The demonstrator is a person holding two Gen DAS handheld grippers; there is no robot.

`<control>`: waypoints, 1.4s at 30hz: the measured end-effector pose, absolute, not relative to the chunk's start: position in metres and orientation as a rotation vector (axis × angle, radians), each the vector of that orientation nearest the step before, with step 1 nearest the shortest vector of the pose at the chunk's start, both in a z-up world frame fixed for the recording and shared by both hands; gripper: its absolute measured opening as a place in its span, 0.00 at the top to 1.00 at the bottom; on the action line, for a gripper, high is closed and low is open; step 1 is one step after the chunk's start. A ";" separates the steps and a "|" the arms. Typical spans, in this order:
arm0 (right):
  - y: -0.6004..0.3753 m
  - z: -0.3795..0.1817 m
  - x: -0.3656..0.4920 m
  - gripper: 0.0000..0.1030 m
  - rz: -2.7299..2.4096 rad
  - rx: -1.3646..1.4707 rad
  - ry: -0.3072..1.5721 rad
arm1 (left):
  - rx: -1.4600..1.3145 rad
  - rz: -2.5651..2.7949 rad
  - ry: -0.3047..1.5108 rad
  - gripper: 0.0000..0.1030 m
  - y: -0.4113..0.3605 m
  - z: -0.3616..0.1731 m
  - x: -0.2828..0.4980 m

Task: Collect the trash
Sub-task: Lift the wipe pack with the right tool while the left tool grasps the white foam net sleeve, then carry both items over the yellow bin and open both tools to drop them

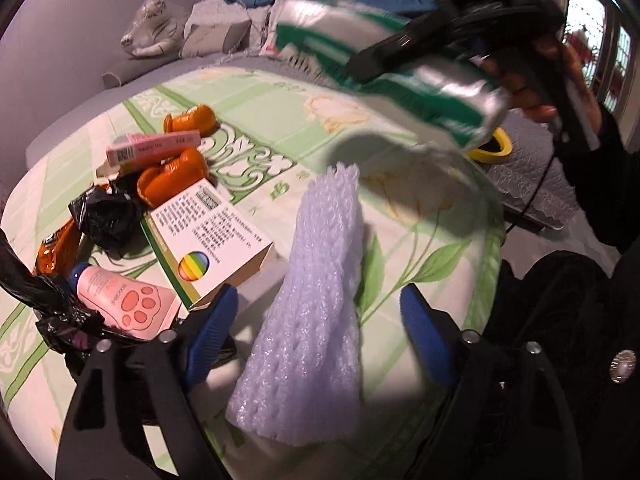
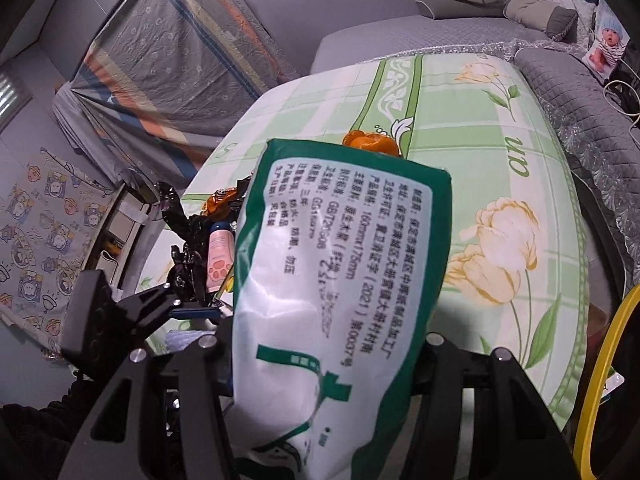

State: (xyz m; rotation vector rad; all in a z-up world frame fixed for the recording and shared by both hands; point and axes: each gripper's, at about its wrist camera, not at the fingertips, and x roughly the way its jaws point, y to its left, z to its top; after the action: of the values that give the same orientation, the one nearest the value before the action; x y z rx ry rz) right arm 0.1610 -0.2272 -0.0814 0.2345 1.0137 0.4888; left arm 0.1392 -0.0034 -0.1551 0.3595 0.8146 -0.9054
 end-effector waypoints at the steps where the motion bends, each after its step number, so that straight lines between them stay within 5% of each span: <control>1: -0.228 -0.080 0.159 0.49 0.490 0.242 1.010 | 0.362 -0.904 0.813 0.27 -0.004 -0.156 0.139; 5: -0.232 -0.077 0.152 0.49 0.488 0.248 0.999 | 0.363 -0.913 0.822 0.48 -0.005 -0.156 0.139; 7: -0.233 -0.076 0.148 0.49 0.489 0.254 0.993 | 0.362 -0.902 0.841 0.68 -0.005 -0.160 0.142; 10: -0.236 -0.074 0.144 0.49 0.483 0.258 0.982 | 0.339 -0.904 0.837 0.76 -0.002 -0.158 0.141; 28: -0.272 -0.061 0.119 0.49 0.449 0.358 0.892 | 0.124 -0.612 0.549 0.78 0.000 -0.062 0.125; 42: -0.333 -0.047 0.094 0.49 0.289 0.412 0.805 | 0.092 -0.567 0.452 0.78 -0.075 -0.019 0.139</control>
State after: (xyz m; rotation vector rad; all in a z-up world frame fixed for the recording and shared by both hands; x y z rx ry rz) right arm 0.0937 -0.3335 -0.0474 0.4124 0.8047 0.2888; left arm 0.1390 -0.0751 -0.0192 0.0918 0.4525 -0.5666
